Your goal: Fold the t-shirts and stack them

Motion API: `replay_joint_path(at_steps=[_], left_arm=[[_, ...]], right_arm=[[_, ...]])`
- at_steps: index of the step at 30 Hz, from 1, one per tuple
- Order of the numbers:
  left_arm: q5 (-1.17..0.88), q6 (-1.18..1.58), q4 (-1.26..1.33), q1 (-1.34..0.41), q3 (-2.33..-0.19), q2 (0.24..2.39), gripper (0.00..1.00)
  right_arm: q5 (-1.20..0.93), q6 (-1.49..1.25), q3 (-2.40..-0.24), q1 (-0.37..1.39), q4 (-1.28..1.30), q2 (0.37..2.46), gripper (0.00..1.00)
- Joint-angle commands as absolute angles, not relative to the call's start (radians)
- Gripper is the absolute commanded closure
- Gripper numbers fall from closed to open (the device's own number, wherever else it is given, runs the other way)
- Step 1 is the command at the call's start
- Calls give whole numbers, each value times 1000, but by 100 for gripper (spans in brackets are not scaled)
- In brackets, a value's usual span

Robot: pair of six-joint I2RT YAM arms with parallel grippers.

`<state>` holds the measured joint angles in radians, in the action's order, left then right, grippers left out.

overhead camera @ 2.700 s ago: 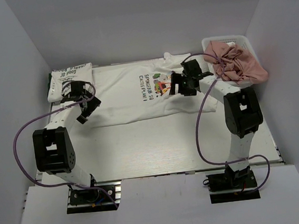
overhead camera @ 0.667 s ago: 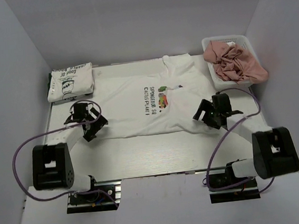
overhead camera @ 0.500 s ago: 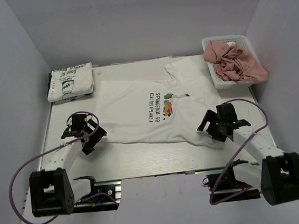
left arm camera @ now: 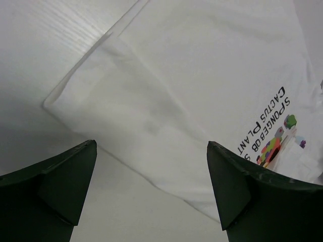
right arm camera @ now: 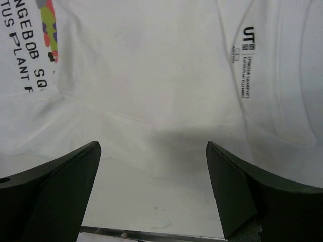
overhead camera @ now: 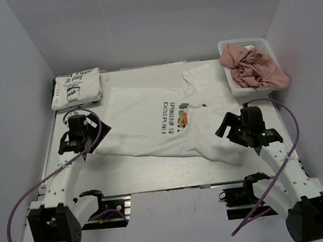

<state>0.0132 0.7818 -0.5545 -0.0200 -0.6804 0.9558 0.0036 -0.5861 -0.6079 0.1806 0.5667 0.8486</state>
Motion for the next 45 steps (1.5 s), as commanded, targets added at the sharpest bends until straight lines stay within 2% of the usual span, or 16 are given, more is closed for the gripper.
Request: replay_joint_path(at_steps=[1,4,9,16,24,29,36,40,45], left_arm=[[-57,749,-379,-23,-724,1111,0],[-84,749,-281,-23,-746,1231,0],[-84,749,-281,-23,-784,1441,0],[63,824,-519,-23,-692,1508,0],[43,922,-733,-23,-525,1290,0],[-3,968,-799,-34,-494,1033,0],[164,927,-793,-34,-696,980,0],[227,884,-652,-14,-822,1086,0],[299,829,-595,-5,-994,1377,0]], right_arm=[[-95,-502,-638,199,444,900,10],[-94,-459,-667,207,385,984,10],[-150,-448,-687,218,266,1093,10],[-192,-468,-690,216,180,1149,10],[-112,-442,-680,215,186,1124,10],[-104,-433,-684,216,183,1135,10],[-129,-417,-756,230,126,1170,10],[-115,-417,-854,247,109,1230,10],[-87,-429,-1002,247,92,1351,10]])
